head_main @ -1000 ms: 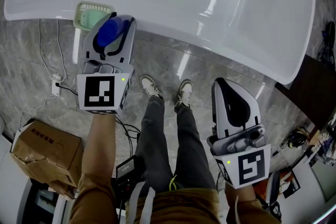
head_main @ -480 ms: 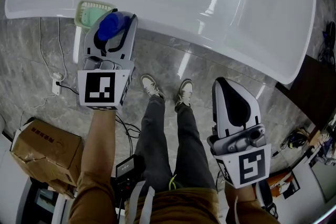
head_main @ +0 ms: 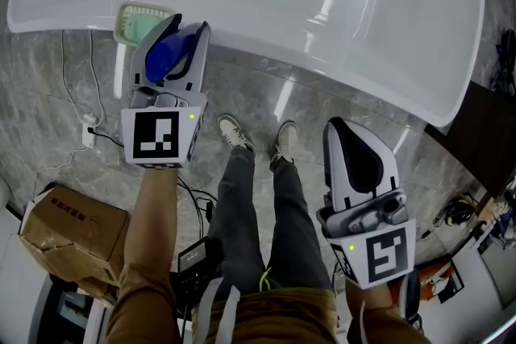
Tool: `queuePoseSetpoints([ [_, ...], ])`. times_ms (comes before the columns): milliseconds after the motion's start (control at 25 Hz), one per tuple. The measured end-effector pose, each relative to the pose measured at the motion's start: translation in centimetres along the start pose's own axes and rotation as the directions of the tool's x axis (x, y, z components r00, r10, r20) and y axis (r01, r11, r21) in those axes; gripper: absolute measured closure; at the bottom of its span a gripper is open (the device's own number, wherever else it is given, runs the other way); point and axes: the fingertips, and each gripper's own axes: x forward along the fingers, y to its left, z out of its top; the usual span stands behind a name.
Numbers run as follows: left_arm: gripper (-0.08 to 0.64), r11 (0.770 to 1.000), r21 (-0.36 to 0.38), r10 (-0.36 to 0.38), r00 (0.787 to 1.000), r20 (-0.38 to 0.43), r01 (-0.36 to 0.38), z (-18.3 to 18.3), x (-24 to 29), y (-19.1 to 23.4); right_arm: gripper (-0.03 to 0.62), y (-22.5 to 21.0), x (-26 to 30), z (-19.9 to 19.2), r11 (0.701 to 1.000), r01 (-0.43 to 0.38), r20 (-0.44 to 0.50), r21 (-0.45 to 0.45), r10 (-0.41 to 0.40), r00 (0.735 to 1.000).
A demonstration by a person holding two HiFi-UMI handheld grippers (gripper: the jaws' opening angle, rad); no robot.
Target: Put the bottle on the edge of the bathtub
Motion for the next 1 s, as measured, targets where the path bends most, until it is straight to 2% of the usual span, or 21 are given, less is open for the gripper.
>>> queuePoseSetpoints([
  [280, 0.413, 1.0, -0.002, 0.001, 1.0, -0.023, -0.001, 0.2, 0.6, 0.0, 0.588, -0.3, -0.2, -0.3, 1.0, 0.008, -0.007, 0.01, -0.008, 1.0],
  [720, 0.414, 1.0, -0.001, -0.014, 1.0, 0.012, 0.014, 0.5, 1.0, -0.2, 0.588, -0.6, 0.1, -0.1, 1.0, 0.004, -0.008, 0.01, -0.004, 1.0],
  [1000, 0.413, 0.999, 0.007, -0.035, 0.999, -0.014, 0.035, 0.3, 1.7, -0.3, 0.588, -0.1, 0.3, -0.1, 1.0, -0.008, -0.009, 0.007, 0.008, 1.0],
])
